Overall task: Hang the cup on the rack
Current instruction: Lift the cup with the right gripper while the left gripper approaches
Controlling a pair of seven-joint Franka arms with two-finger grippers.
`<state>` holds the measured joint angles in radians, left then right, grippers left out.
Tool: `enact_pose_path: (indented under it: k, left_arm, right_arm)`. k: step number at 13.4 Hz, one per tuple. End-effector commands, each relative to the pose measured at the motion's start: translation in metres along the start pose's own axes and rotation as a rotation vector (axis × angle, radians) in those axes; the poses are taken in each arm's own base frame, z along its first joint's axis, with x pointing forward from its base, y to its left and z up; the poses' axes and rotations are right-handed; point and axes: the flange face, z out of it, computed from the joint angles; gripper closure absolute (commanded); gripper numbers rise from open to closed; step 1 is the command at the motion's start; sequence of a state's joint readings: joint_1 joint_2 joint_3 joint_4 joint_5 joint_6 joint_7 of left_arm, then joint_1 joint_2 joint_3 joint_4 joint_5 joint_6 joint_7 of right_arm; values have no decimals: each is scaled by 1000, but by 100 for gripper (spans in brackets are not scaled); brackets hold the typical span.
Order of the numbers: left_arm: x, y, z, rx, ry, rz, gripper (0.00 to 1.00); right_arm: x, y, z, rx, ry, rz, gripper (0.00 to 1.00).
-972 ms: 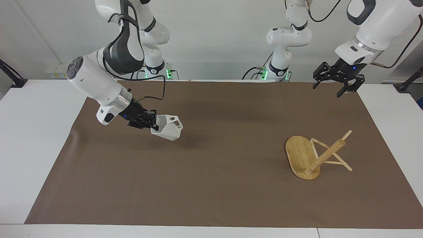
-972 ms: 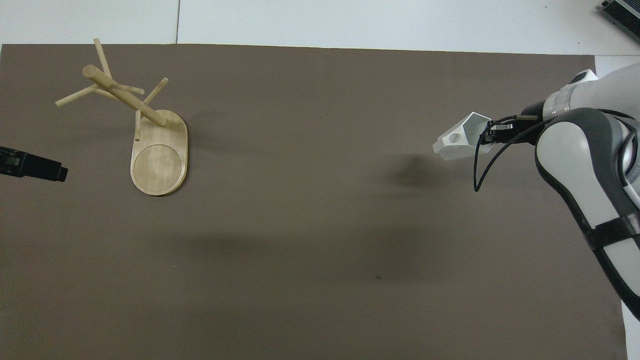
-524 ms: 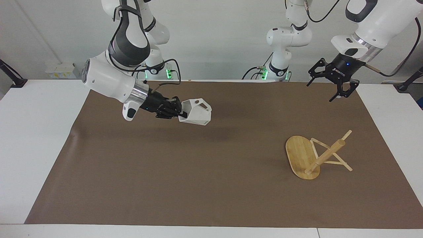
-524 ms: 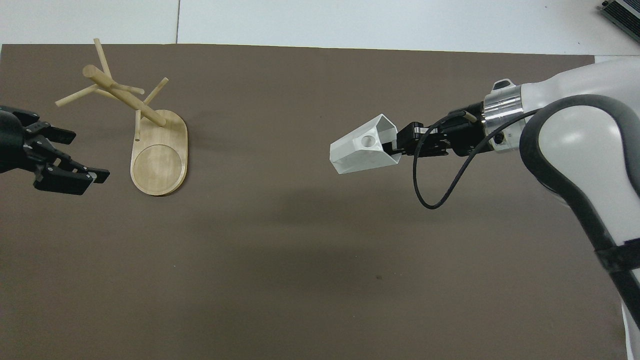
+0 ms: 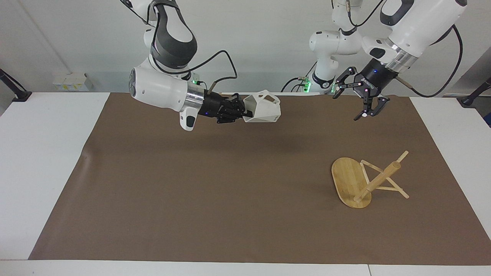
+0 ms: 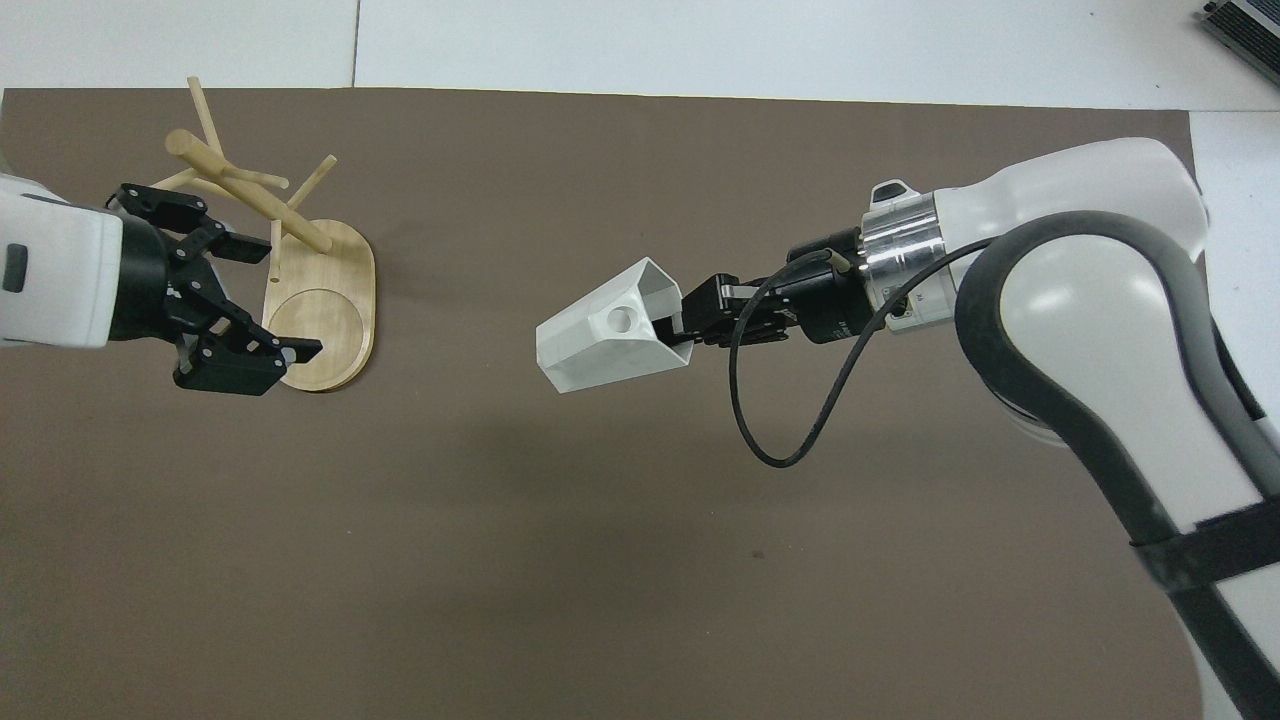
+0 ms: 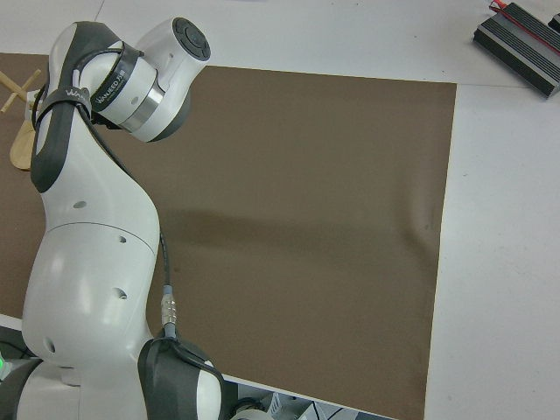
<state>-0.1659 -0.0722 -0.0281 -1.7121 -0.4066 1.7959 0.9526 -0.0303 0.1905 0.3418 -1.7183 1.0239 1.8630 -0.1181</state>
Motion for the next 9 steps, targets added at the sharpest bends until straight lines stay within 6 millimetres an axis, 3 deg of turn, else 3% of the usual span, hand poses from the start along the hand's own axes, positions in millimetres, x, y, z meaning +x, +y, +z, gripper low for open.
enact_pose_path:
  k: [1,4,9]
  left_arm:
    - [4,25,9,-12,49,58,0]
    - [29,51,21,-38,74,112,0]
    - [38,72,31,-60,65,153,0]
  right_arm:
    - [-5,-22,16,55,18,17,100]
    - [-5,-41,39,73,79,53,100]
    - [-5,-54,53,113,142,83,100]
